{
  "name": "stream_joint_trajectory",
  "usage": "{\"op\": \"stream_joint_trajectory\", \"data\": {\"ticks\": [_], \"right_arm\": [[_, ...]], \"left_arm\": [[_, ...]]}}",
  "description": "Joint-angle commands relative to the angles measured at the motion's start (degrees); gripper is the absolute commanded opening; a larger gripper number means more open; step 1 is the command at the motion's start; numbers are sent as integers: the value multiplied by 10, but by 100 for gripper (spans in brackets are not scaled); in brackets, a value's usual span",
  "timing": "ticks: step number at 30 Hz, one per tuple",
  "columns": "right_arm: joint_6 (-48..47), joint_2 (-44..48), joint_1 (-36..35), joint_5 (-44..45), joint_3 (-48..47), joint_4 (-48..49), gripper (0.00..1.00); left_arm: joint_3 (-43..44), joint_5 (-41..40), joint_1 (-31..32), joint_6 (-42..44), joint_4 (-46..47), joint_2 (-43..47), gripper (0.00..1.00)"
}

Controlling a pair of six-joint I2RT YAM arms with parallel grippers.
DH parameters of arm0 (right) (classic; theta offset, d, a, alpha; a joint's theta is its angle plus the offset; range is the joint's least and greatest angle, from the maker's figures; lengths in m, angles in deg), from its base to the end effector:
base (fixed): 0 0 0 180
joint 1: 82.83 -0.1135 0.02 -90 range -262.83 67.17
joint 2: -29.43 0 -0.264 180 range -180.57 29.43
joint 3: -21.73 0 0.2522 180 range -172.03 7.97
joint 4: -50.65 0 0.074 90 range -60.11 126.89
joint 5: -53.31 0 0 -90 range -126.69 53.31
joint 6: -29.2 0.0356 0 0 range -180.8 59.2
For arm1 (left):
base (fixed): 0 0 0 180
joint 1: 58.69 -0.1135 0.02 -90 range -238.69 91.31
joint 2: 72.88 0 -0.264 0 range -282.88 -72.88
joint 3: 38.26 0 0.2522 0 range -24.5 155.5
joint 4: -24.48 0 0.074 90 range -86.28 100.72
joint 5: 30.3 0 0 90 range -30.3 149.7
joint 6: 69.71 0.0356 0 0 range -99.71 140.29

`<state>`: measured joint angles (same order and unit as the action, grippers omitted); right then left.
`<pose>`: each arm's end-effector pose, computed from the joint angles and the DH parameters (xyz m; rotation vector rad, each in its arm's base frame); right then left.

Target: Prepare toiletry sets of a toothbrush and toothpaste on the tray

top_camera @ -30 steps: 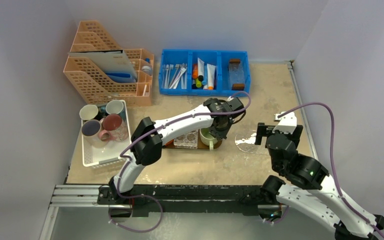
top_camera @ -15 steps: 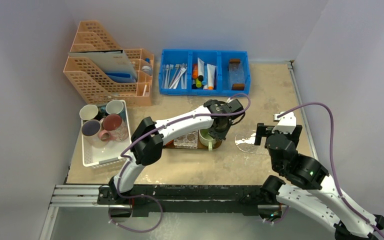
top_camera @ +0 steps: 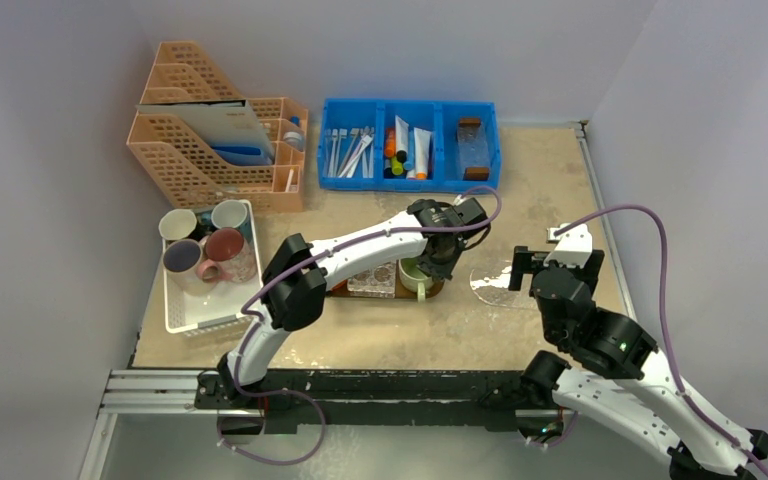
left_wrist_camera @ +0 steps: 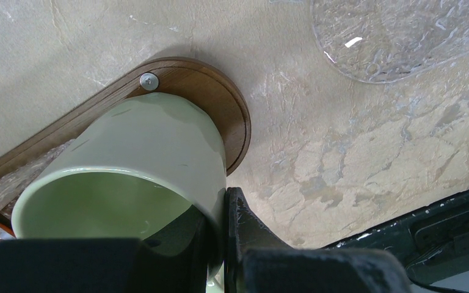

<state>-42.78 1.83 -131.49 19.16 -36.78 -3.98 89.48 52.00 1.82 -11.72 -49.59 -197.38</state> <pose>0.0806 0.0470 0.3276 0.1184 1.7970 -0.1429 0.2292 -0.3956 0.2421 0.6599 2.7281 -0.2118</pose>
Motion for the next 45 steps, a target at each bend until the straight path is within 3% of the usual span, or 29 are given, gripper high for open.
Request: {"op": "stream_joint_trajectory", "data": {"ticks": [1,9,30,45], "right_arm": [[5,6,3,0,2,7,99],[5,7,2,0,3,8,99],[4,5,3,-1,3,10,99],[-4,13,2,-7,-1,18,99]], "left_arm": [[3,-10,1,10,24,14,1],[-2,-4,1,7,25,14,5],[5,-12,1,5,9,33,27],[66,-37,-4,12,-11,112,40]]}}
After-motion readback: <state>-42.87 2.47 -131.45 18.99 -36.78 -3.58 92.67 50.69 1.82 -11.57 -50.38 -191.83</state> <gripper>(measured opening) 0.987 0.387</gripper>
